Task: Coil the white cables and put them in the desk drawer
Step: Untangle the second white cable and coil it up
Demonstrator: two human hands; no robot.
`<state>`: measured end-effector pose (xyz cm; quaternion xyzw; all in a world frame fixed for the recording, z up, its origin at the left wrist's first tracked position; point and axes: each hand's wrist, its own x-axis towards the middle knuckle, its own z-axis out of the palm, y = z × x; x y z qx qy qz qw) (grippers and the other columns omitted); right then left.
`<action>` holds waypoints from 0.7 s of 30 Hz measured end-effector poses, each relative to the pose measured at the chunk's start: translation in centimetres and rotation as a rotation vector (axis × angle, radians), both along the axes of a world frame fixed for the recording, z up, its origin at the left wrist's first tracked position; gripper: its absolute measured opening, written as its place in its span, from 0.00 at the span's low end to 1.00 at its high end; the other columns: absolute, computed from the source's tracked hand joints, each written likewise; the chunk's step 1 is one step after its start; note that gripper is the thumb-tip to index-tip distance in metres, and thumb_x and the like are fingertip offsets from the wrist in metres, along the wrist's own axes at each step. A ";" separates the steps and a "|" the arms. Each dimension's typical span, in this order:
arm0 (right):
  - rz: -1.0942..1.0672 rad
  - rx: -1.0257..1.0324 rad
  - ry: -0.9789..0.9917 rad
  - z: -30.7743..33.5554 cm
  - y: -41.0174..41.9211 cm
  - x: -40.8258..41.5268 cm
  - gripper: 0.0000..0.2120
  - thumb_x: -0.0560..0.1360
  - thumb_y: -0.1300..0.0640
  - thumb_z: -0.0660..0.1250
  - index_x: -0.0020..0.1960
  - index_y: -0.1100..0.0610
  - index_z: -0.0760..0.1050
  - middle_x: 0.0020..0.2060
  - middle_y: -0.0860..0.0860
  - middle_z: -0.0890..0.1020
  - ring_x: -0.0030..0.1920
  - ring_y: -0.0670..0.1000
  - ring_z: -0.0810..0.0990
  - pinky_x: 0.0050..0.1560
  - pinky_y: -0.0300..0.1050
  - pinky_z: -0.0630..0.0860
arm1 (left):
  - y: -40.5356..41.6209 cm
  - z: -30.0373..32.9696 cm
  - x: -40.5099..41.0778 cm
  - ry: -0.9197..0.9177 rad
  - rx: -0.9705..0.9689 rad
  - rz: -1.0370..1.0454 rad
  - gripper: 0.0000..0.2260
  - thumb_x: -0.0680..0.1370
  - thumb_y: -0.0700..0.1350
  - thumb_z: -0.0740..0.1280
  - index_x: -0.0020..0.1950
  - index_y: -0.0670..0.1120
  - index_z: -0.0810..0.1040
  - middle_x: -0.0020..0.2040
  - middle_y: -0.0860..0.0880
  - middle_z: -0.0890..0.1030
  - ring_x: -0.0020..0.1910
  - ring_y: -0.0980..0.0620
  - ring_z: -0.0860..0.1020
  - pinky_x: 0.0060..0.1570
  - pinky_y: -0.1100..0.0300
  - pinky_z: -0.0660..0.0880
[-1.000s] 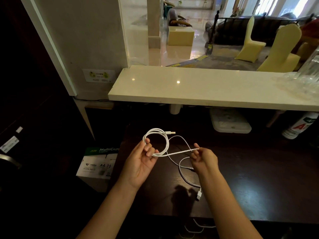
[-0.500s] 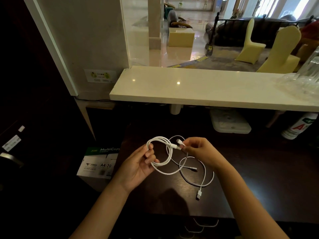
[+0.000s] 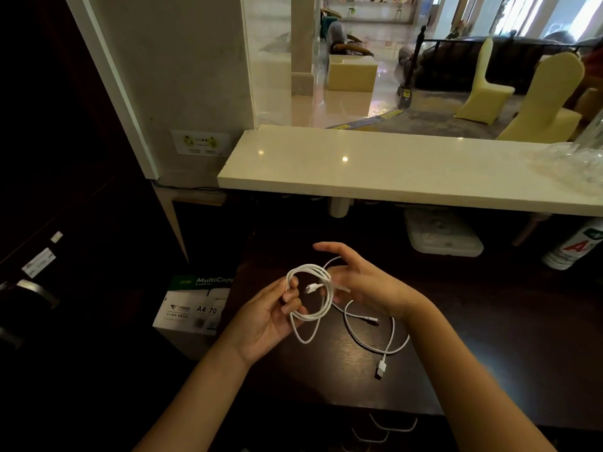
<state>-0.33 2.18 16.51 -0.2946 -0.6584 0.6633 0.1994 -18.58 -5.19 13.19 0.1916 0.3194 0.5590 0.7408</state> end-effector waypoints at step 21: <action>-0.568 0.475 0.020 2.0 -1.2 -2.2 0.04 0.76 0.61 0.65 0.42 0.56 0.73 0.30 0.53 0.80 0.22 0.46 0.74 0.22 0.36 0.68 | 0.2 0.2 1.1 0.184 -0.030 0.029 0.10 0.79 0.42 0.56 0.44 0.42 0.75 0.27 0.53 0.69 0.25 0.58 0.67 0.42 0.61 0.72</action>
